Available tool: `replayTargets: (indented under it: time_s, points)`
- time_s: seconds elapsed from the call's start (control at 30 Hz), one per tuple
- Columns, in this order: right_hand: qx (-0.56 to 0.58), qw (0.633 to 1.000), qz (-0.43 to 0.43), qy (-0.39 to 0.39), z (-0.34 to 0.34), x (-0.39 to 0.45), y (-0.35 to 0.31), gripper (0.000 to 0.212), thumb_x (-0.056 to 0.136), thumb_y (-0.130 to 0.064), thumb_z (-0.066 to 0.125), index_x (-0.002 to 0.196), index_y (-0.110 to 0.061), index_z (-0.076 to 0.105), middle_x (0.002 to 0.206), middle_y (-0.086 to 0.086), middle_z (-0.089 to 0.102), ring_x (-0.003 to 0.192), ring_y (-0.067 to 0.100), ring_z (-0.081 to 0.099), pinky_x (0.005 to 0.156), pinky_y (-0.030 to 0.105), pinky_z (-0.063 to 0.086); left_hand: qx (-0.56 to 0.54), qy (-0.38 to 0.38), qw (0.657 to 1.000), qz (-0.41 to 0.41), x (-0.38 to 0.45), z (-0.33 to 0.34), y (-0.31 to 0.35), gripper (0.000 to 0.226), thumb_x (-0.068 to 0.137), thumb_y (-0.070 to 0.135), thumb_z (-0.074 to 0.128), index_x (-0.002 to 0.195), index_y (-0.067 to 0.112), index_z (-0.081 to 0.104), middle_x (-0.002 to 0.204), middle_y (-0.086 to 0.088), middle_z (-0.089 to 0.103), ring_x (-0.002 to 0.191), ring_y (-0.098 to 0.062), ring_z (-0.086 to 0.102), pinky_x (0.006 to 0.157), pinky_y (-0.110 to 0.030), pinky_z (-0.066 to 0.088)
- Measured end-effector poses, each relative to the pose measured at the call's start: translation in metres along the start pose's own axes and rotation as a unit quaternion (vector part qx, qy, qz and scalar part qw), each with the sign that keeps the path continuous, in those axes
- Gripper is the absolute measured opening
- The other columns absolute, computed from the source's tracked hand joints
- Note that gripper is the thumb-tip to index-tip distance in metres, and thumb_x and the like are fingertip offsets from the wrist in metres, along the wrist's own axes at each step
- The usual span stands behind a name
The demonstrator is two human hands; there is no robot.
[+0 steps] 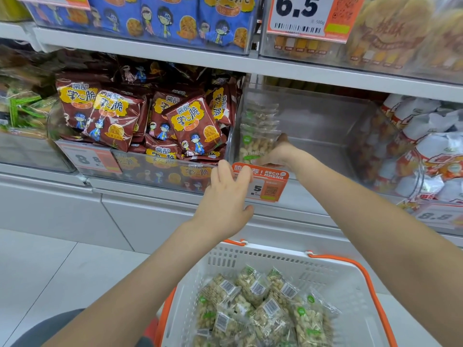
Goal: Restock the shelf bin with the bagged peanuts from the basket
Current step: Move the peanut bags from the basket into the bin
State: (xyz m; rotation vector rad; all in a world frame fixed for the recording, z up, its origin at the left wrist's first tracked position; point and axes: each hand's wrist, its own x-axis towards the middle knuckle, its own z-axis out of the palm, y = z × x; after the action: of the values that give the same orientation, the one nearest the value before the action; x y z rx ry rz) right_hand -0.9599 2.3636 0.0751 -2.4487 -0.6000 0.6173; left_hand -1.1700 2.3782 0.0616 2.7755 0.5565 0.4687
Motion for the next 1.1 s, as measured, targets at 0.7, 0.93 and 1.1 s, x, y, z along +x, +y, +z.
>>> replayTargets:
  time_s: [0.7,0.93,1.1]
  points:
    - [0.047,0.964,-0.217,0.149,0.066,-0.16,0.208,0.029,0.085,-0.016,0.069,0.107,-0.018,0.05,0.087,-0.005,0.048,0.076,0.006,0.046,0.064,0.016,0.036,-0.031,0.024,0.997,-0.059,-0.05,0.05,0.011,0.021,0.084,0.02,0.062,0.102,0.011,0.053,0.111,-0.009,0.046,0.099,-0.027,0.049,0.071,-0.031,0.035]
    - [-0.129,0.987,0.031,-0.093,0.144,-0.164,0.309,0.066,0.081,-0.043,0.071,0.133,-0.018,0.038,0.134,0.008,0.048,0.117,0.03,0.049,0.096,0.042,0.044,-0.02,-0.451,0.871,-0.196,-0.128,0.182,-0.009,0.031,0.085,0.027,0.064,0.106,0.005,0.058,0.098,-0.012,0.057,0.088,-0.022,0.057,0.072,-0.032,0.049]
    - [-0.139,0.981,0.045,-0.127,0.168,-0.164,0.326,0.065,0.082,-0.042,0.068,0.134,-0.019,0.036,0.125,0.004,0.058,0.105,0.022,0.058,0.093,0.034,0.045,-0.122,-0.455,0.808,-0.355,-0.165,0.223,-0.018,0.058,0.076,0.027,0.075,0.123,0.001,0.051,0.107,-0.005,0.056,0.105,-0.023,0.058,0.095,-0.033,0.05]
